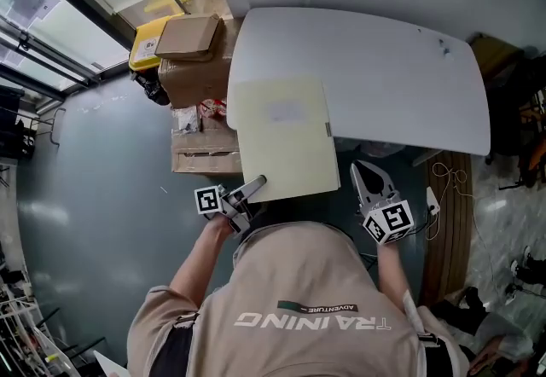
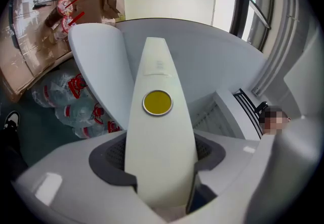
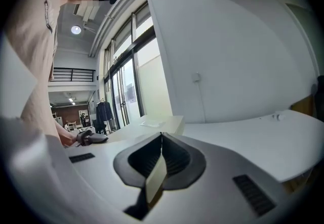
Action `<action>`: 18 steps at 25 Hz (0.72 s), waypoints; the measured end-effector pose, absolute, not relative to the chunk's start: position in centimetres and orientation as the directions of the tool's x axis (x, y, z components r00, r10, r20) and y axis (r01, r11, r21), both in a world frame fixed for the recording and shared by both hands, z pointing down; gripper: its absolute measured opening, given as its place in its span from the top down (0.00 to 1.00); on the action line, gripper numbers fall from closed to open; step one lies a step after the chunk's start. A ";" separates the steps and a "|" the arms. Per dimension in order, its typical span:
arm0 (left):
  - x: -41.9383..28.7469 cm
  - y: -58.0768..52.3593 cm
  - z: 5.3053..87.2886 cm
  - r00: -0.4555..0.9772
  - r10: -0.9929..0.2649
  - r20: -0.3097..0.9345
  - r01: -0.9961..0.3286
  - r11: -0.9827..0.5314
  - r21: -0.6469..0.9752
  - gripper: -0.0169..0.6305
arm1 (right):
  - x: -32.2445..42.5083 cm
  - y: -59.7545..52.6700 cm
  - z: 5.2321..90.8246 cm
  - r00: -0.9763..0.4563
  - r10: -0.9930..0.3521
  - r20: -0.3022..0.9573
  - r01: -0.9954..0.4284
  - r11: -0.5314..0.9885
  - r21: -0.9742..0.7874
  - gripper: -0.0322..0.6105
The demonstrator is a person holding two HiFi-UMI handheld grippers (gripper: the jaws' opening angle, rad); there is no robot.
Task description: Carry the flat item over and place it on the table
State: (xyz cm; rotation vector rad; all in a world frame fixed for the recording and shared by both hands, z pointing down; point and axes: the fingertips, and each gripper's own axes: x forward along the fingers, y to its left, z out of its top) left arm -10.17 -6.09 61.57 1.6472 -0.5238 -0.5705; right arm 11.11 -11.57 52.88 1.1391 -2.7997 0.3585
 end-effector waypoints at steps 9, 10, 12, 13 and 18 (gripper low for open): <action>-15.8 -12.8 63.9 0.853 -0.521 -0.026 -0.024 -0.089 0.996 0.54 | 4.3 -18.0 52.9 -0.666 -0.726 0.171 -0.745 0.639 -0.191 0.94; -16.5 -13.4 64.3 0.858 -0.514 -0.017 -0.024 -0.072 0.997 0.54 | 3.7 -18.4 53.1 -0.661 -0.730 0.174 -0.750 0.633 -0.193 0.94; -17.8 -14.6 65.5 0.867 -0.498 0.016 -0.041 -0.039 0.998 0.54 | 2.7 -19.3 53.3 -0.650 -0.739 0.178 -0.759 0.620 -0.197 0.94; -18.4 -15.3 66.1 0.871 -0.490 0.033 -0.053 -0.026 0.998 0.54 | 2.2 -19.7 53.4 -0.645 -0.743 0.179 -0.763 0.615 -0.199 0.94; -20.6 -18.7 67.9 0.878 -0.475 0.055 -0.053 0.017 0.998 0.54 | 0.7 -21.5 53.4 -0.642 -0.743 0.192 -0.767 0.612 -0.194 0.94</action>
